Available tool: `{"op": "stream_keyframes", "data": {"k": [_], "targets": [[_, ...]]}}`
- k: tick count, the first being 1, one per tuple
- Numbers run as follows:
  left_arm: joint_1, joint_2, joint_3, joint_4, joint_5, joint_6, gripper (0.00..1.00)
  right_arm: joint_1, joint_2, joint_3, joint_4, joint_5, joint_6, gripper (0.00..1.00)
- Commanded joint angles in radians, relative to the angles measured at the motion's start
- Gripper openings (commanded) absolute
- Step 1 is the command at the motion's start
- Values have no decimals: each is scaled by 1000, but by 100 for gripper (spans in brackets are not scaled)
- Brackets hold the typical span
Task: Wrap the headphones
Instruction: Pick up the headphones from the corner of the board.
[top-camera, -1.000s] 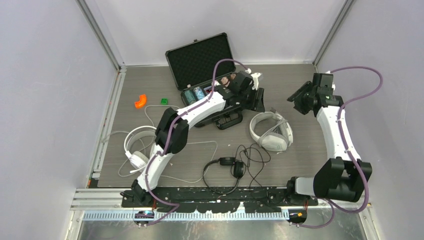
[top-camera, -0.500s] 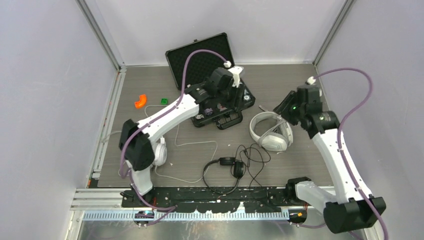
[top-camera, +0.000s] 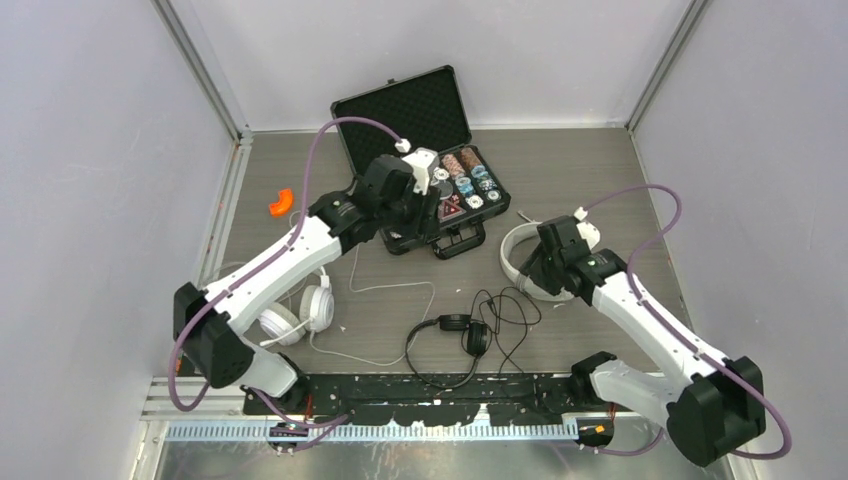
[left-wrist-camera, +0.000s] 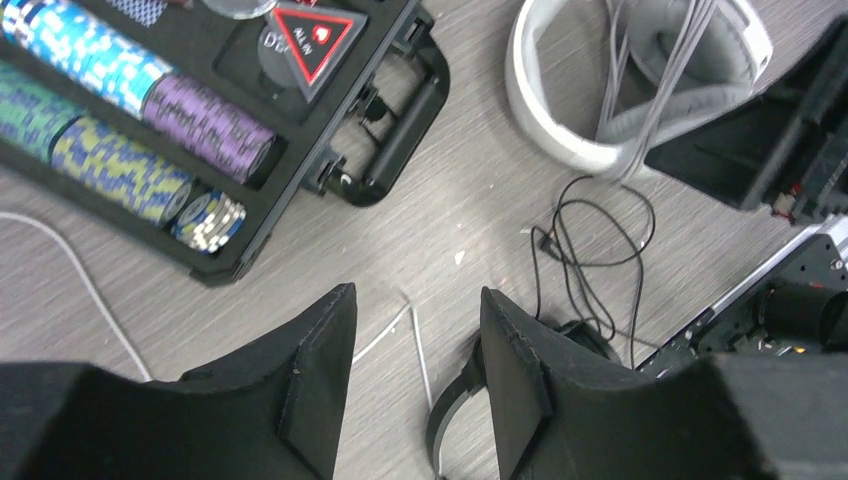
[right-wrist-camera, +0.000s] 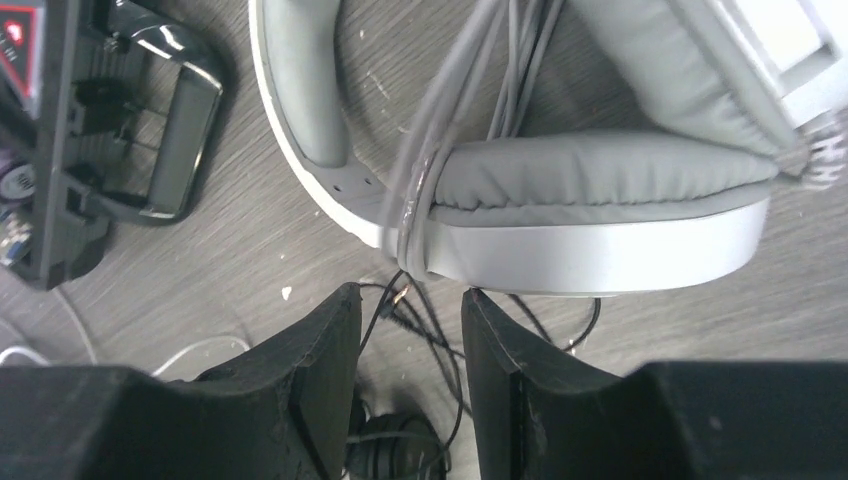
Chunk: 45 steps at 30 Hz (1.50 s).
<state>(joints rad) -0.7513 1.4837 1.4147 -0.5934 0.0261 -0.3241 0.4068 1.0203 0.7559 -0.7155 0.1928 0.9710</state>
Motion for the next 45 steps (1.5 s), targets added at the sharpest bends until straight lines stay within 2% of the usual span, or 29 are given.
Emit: {"op": "stream_keyframes", "data": {"k": [1, 8, 15, 27, 32, 36, 45], "targets": [[18, -86, -49, -14, -10, 34, 51, 5, 69, -11, 196, 125, 15, 47], [48, -141, -89, -26, -15, 44, 51, -17, 228, 28, 255, 236, -65, 46], [66, -147, -96, -23, -18, 51, 51, -171, 326, 37, 415, 99, -169, 45], [84, -111, -72, -37, -18, 58, 51, -421, 508, 173, 434, 29, -306, 41], [85, -123, -60, -50, -50, 61, 51, -425, 424, 286, 260, -77, -312, 37], [85, -126, -60, -52, -50, 62, 51, -426, 349, 334, 250, -141, -293, 37], [87, -143, -95, -53, -50, 66, 51, -425, 534, 455, 347, -130, -377, 36]]}}
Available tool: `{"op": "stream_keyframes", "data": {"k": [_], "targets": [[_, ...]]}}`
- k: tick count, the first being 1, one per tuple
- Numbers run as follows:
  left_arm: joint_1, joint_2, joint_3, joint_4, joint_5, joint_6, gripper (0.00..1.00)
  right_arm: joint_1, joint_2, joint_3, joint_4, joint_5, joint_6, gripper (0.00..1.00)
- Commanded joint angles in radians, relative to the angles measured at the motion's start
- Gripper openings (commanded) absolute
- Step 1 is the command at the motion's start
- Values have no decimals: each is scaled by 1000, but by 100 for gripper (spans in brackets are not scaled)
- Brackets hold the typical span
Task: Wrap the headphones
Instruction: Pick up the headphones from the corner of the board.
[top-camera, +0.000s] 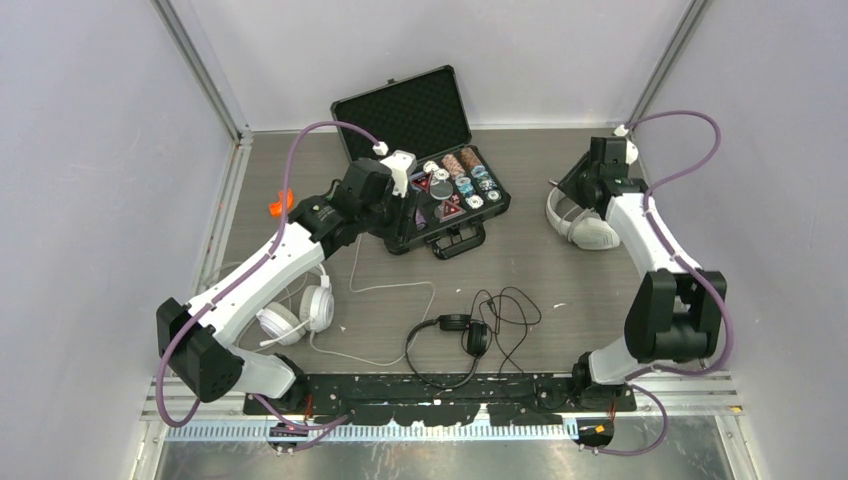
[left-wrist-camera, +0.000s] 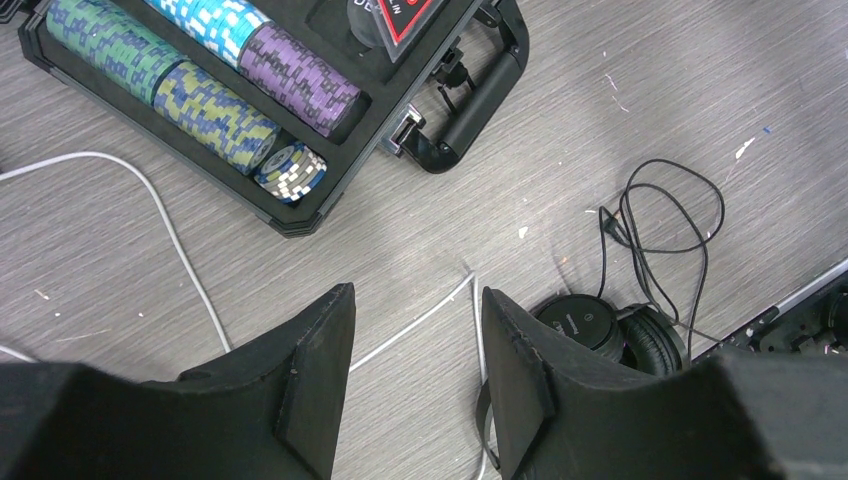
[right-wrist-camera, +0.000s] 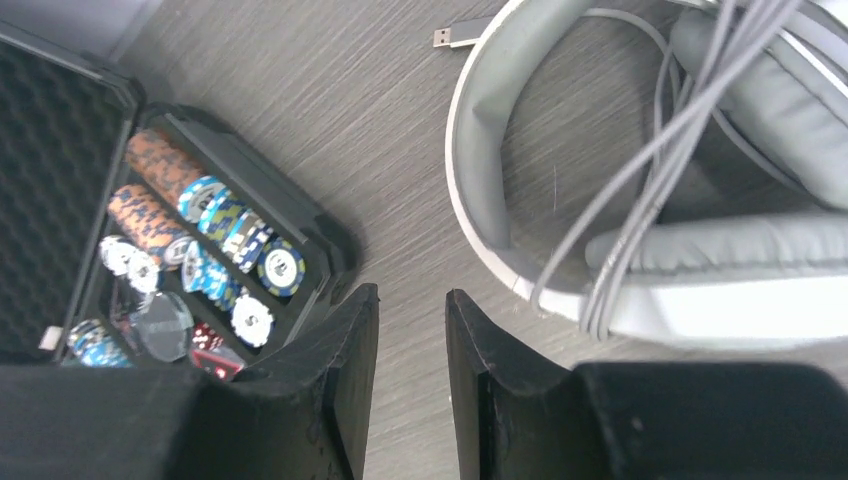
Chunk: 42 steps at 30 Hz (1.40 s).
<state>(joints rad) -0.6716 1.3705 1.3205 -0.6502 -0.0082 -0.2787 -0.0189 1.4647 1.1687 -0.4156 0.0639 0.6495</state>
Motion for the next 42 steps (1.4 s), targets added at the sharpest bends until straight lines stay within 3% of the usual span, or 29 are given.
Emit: {"op": "stream_keyframes", "data": {"k": [1, 8, 23, 30, 42], "targets": [[6, -34, -6, 4, -17, 21, 51, 0, 106, 45, 67, 0, -64, 36], [12, -47, -20, -5, -38, 37, 51, -4, 181, 3, 95, 51, -106, 33], [27, -92, -49, -16, -50, 33, 52, -15, 179, -103, 153, 93, -128, 30], [36, -111, -73, -23, -67, 22, 52, -15, 127, -79, 107, 106, -133, 29], [60, -196, -155, -31, -189, -15, 59, 18, -137, -19, -21, -35, -108, 46]]}}
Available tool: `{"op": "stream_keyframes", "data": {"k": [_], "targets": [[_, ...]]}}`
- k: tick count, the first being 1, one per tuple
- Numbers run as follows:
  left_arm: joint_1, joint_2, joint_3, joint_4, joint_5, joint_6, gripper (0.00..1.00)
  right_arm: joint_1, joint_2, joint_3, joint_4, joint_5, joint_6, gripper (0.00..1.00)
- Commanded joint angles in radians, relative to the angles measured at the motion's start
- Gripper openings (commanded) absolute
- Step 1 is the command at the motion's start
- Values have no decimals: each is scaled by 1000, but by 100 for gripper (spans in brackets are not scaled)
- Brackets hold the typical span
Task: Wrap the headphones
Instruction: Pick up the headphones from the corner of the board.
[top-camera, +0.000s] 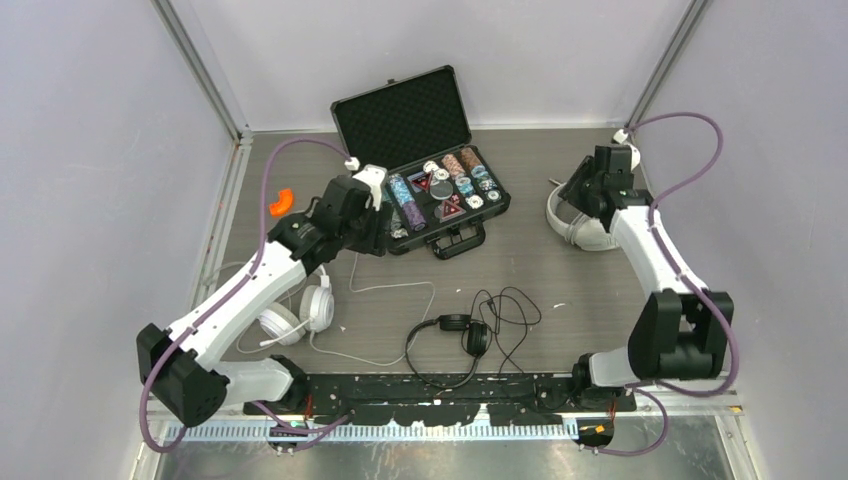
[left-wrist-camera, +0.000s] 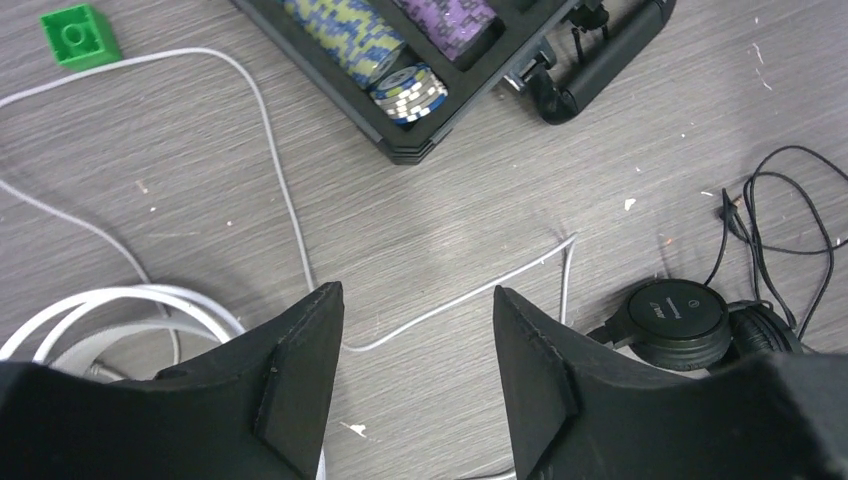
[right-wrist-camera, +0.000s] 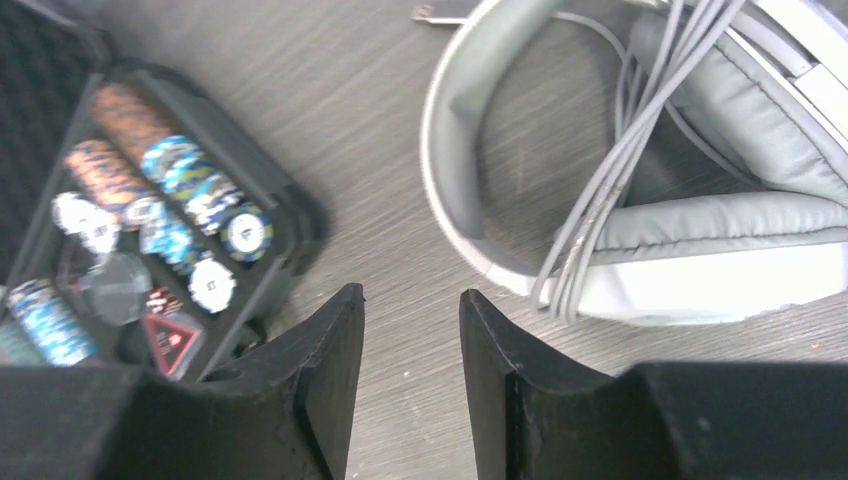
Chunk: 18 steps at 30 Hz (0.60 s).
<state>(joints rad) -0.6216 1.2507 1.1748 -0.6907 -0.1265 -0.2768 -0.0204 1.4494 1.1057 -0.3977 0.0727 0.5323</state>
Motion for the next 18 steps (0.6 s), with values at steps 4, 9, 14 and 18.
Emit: {"op": "stream_keyframes", "data": {"k": [4, 9, 14, 18], "targets": [[20, -120, -33, -13, -96, -17, 68, 137, -208, 28, -97, -47, 12, 52], [20, -182, -91, -63, -3, 23, 92, 323, -309, -67, -131, 20, 51, 63], [19, -258, -140, -87, 105, 65, 100, 468, -366, -165, -188, -3, 97, 63], [19, -368, -223, -32, 100, 123, 100, 646, -430, -251, -133, -59, -11, 62]]}}
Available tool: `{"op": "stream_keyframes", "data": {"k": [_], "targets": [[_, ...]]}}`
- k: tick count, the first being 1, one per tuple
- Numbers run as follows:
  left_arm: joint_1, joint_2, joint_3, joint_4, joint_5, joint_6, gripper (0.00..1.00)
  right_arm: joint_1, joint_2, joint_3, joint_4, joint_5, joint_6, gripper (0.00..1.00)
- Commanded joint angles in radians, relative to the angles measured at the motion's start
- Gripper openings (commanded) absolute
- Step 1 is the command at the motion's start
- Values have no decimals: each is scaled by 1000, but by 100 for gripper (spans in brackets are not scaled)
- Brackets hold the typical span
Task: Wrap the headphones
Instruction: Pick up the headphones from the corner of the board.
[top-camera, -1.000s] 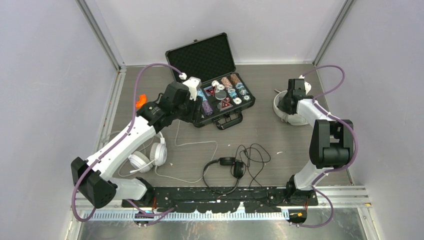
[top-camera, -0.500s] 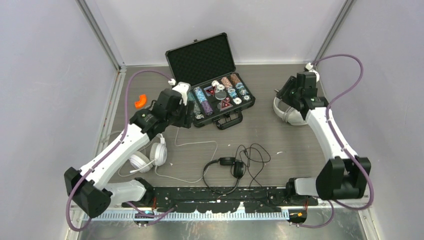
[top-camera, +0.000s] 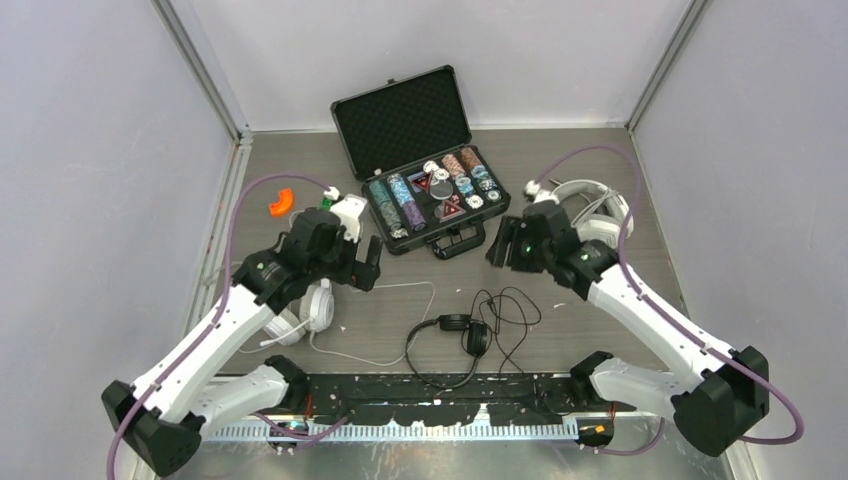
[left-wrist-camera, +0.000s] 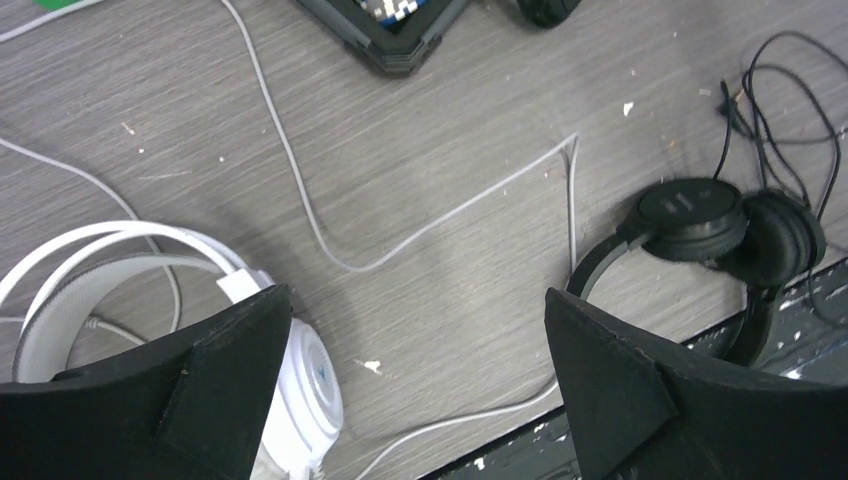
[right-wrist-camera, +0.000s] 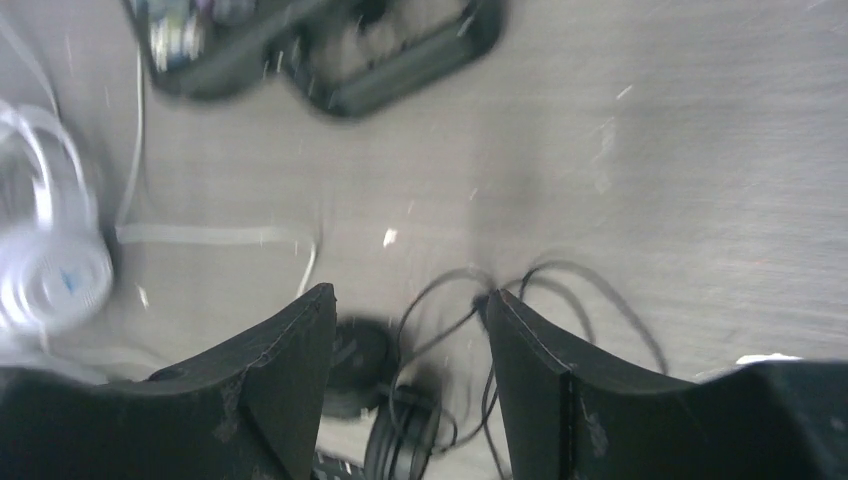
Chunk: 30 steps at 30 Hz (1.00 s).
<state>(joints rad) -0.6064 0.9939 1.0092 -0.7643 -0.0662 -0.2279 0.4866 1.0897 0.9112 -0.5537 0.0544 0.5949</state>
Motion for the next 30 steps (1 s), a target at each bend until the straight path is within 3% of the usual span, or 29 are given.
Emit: {"op": "stream_keyframes", "data": {"k": [1, 4, 13, 23, 30], "targets": [[4, -157, -85, 67, 32, 92, 100, 183, -76, -66, 40, -73, -116, 62], [5, -257, -161, 149, -20, 120, 100, 283, -65, -83, 97, -68, -235, 63], [4, -446, -208, 184, -127, 149, 100, 485, 75, -125, 268, 33, -562, 70], [4, -544, -223, 203, -144, 156, 100, 515, 136, -174, 274, -237, -858, 72], [4, -583, -232, 214, -164, 154, 100, 531, 202, -172, 280, -219, -924, 72]]}}
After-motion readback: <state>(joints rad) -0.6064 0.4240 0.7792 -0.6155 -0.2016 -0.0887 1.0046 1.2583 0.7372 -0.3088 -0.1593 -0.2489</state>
